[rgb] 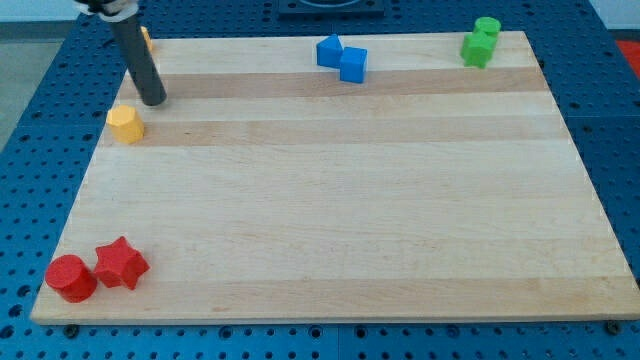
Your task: Slide the yellow hexagon down a bit
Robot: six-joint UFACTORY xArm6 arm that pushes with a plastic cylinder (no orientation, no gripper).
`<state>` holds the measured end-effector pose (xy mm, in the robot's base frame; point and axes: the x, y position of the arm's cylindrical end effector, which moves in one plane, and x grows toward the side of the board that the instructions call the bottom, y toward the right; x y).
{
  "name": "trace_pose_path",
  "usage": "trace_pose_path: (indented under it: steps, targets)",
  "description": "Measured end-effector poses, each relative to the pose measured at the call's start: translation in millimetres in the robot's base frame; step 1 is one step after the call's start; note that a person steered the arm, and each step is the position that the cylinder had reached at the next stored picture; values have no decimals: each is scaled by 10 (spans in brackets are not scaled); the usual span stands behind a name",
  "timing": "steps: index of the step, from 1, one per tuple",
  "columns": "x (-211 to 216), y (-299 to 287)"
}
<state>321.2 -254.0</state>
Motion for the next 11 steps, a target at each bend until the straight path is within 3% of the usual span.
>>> trace_pose_path:
  steps: [4, 7, 9, 11]
  targets:
    - [40, -501]
    - [168, -236]
    - [520, -510]
    - [501, -398]
